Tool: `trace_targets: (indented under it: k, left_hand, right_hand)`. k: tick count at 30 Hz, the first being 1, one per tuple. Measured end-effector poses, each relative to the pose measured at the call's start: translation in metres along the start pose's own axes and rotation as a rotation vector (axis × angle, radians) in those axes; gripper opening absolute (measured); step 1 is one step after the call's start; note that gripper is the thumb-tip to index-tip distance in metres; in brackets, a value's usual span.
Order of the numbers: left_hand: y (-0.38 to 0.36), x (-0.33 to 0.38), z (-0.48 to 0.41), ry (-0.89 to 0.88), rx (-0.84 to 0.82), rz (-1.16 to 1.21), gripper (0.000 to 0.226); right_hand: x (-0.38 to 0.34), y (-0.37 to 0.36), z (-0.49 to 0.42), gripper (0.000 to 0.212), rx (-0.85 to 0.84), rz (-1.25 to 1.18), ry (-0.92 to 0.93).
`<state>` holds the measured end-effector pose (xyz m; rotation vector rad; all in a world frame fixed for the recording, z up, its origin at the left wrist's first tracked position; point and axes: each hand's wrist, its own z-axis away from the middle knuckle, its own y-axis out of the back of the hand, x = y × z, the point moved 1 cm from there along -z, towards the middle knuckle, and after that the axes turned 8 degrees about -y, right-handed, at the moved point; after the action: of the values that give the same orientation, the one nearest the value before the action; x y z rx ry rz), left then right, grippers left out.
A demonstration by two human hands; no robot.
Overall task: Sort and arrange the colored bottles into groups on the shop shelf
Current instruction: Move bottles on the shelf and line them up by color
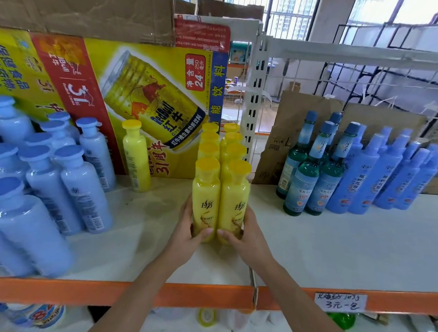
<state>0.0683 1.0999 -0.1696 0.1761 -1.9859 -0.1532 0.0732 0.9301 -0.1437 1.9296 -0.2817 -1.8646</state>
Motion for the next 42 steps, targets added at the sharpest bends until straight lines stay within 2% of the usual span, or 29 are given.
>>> trace_targets:
  k: [10, 15, 23, 30, 39, 42]
  left_hand:
    - [0.006, -0.007, -0.010, 0.013, -0.100, -0.048, 0.103]
    - [0.001, -0.003, -0.008, 0.028, -0.077, -0.031, 0.107]
    - [-0.004, -0.002, -0.008, 0.022, -0.051, 0.043, 0.096]
    - [-0.004, -0.001, -0.008, 0.000, -0.042, 0.097, 0.094]
    - [-0.005, -0.002, -0.008, 0.000, -0.036, 0.087, 0.087]
    - [-0.002, 0.000, -0.009, -0.010, -0.037, 0.051, 0.087]
  right_hand:
    - [-0.001, -0.006, -0.004, 0.078, 0.062, -0.017, -0.017]
    - [-0.005, -0.006, -0.002, 0.067, 0.079, 0.003, -0.020]
    - [-0.010, -0.009, 0.001, 0.071, 0.135, 0.123, -0.038]
    - [-0.005, -0.002, 0.001, 0.069, 0.057, 0.039, -0.038]
    - [-0.004, -0.005, 0.001, 0.070, 0.087, 0.083, 0.001]
    - [-0.007, 0.001, -0.001, 0.066, 0.020, 0.013, -0.001]
